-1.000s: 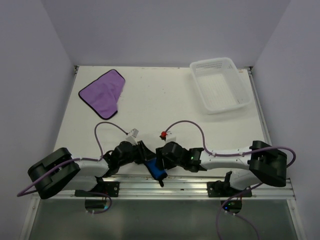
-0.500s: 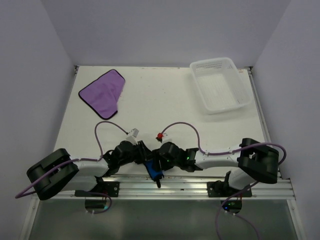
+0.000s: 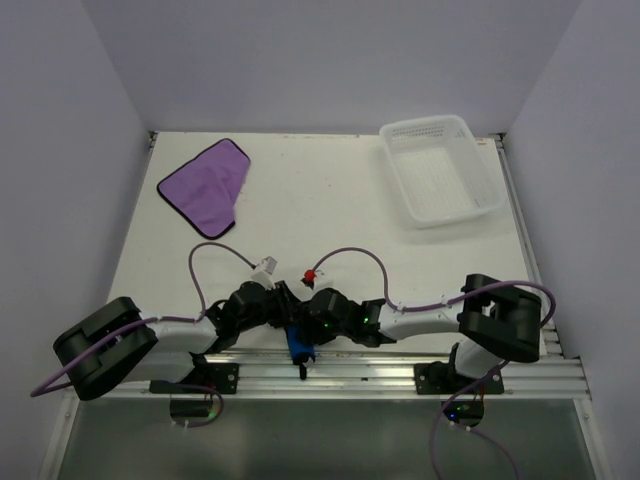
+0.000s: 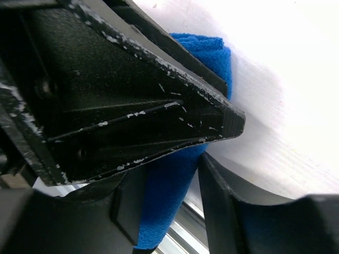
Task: Roll the towels
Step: Place the rolled towel into the container
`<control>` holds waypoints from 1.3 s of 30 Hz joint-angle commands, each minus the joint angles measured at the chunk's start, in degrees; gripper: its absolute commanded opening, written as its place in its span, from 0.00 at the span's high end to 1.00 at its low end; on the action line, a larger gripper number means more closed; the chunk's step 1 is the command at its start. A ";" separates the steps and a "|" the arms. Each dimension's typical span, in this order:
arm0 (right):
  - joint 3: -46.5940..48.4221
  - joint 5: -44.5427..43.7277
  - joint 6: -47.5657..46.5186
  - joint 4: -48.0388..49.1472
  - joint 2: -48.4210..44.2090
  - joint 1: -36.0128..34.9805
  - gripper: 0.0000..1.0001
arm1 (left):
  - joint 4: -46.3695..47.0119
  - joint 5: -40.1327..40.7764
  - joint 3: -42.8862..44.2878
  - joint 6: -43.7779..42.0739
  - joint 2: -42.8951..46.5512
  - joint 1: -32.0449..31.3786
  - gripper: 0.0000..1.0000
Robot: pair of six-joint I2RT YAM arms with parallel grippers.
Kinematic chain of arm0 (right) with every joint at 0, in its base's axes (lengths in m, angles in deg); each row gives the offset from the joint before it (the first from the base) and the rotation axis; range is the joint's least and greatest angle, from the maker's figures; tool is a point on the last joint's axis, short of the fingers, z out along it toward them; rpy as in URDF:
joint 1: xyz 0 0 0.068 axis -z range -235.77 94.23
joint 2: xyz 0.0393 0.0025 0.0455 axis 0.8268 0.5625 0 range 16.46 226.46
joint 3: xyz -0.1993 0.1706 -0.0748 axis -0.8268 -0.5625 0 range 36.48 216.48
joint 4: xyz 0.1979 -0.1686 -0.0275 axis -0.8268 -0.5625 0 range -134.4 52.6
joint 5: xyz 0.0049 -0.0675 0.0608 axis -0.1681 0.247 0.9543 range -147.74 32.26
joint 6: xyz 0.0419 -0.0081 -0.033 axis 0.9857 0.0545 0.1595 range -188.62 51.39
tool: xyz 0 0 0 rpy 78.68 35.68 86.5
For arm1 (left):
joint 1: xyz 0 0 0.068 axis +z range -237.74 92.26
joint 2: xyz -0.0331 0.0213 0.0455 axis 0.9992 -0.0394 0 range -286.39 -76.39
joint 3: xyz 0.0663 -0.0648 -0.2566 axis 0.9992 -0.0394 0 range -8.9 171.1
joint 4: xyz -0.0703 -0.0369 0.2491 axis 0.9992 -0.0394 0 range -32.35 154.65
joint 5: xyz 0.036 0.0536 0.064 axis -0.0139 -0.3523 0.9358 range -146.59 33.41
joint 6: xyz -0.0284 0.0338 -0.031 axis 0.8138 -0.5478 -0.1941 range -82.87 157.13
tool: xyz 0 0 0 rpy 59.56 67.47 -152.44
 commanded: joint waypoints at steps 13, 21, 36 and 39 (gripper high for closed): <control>-1.25 -0.22 4.22 1.50 2.18 -1.73 0.83 | -10.15 3.31 1.34 -2.97 0.93 0.08 0.61; -1.96 -1.27 4.40 0.45 0.60 -1.73 1.00 | -22.52 9.02 6.96 -7.88 9.26 1.84 0.50; -0.47 -3.73 0.72 -6.84 -2.47 -1.65 1.00 | -37.55 12.18 15.83 -16.32 19.56 10.36 0.41; 1.29 -6.10 -1.57 -11.58 -4.32 -1.12 1.00 | -40.73 14.81 18.47 -18.17 21.31 10.80 0.40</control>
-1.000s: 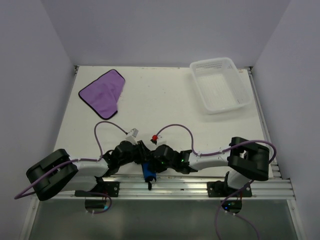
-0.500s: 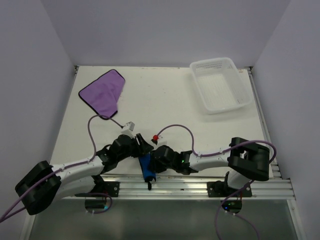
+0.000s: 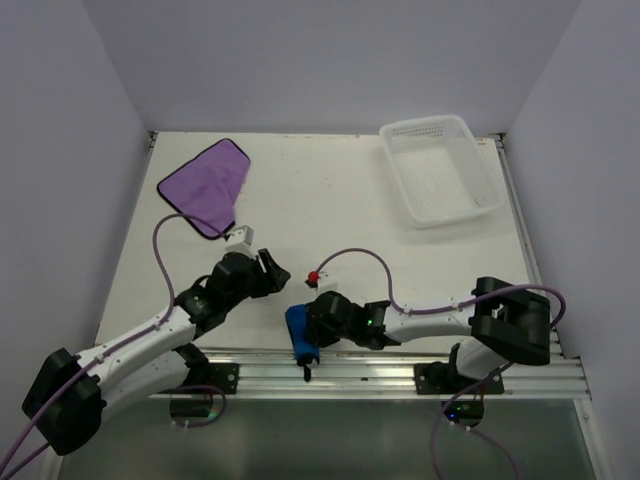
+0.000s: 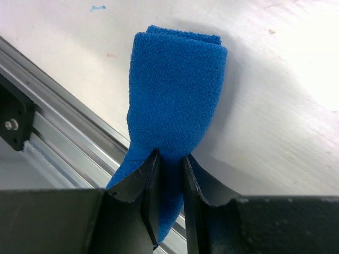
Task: Roll the towels
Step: Place the rolled towel into the container
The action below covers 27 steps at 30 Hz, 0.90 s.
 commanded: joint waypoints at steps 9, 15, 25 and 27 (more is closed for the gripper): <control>5.53 -6.54 -13.51 -19.80 -6.46 6.29 1.00 | -11.07 7.70 9.35 -8.05 6.12 0.82 0.39; 6.67 -5.58 -18.96 -23.58 -9.45 12.09 1.00 | -13.18 7.26 11.28 -9.98 6.39 0.82 0.39; 7.55 -3.64 -24.50 -25.25 -11.21 20.35 1.00 | -19.24 11.47 18.04 -14.73 7.88 0.90 0.36; 8.08 -2.42 -26.08 -25.69 -11.30 21.68 1.00 | -20.91 12.18 19.98 -15.08 7.89 0.82 0.35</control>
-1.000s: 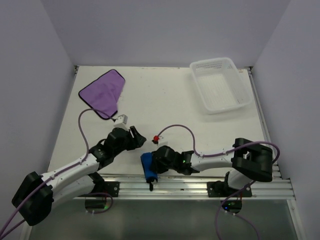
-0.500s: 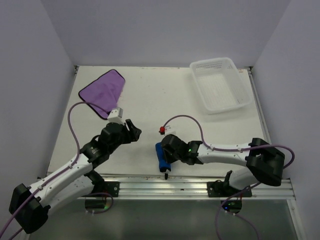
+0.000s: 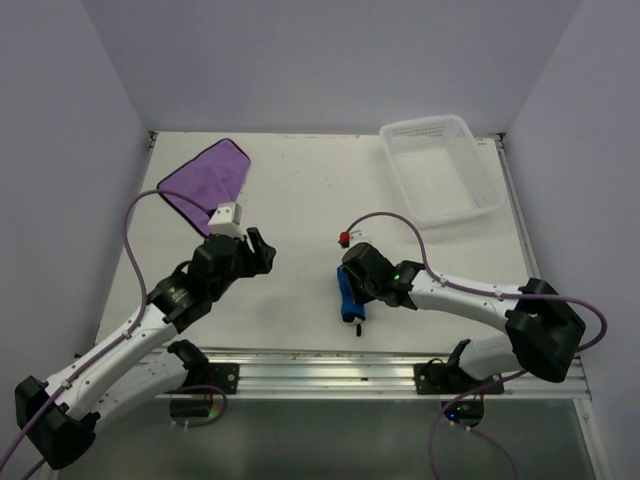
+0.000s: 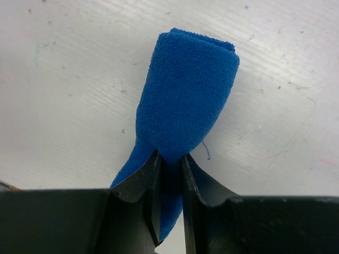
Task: Roll the towels
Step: Place the rolled towel into the container
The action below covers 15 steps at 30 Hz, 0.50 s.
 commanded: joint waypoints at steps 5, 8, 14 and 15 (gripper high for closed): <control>5.77 2.58 -7.56 -3.12 -1.68 5.46 1.00 | -5.77 2.38 9.07 -4.75 0.80 0.29 0.35; 8.32 3.55 -9.15 -4.00 -1.86 7.48 1.00 | -8.24 3.61 12.49 -7.13 0.28 0.29 0.34; 14.73 6.88 -13.37 -6.11 -0.72 12.31 1.00 | -10.54 10.99 15.41 -11.96 0.27 0.38 0.31; 17.01 7.58 -14.59 -7.07 -0.28 13.01 1.00 | -10.18 11.52 15.15 -12.31 0.62 0.38 0.30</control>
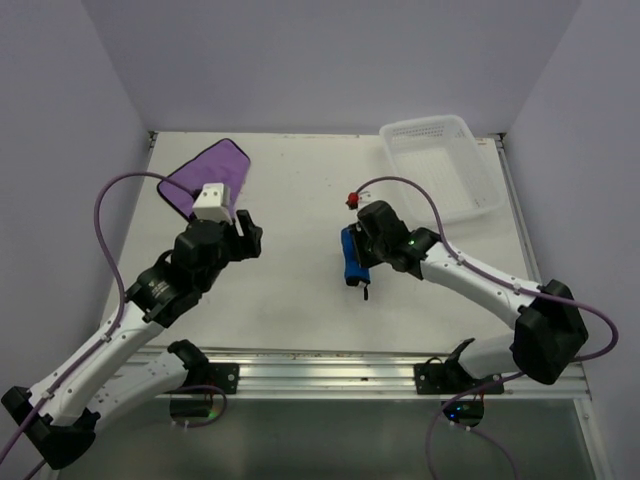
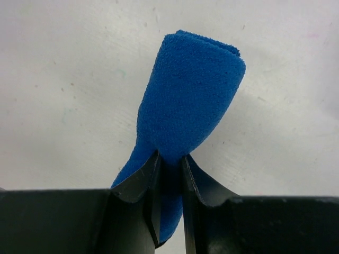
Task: Roll the towels
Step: Place the rolled towel into the container
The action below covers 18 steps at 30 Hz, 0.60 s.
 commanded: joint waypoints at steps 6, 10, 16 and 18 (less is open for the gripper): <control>19.22 7.41 -10.72 -5.99 4.09 10.04 1.00 | 0.34 6.68 -0.69 -6.34 1.42 0.29 0.27; 29.70 10.14 -15.11 -9.34 8.75 15.66 1.00 | 0.35 8.35 -0.95 -7.13 0.28 0.38 0.26; 43.86 18.83 -17.23 -12.68 17.62 26.63 1.00 | 1.93 8.88 -3.06 -7.31 0.01 0.82 0.25; 47.02 22.16 -17.84 -12.43 20.78 29.11 1.00 | 1.93 8.79 -3.06 -7.39 -0.51 0.99 0.24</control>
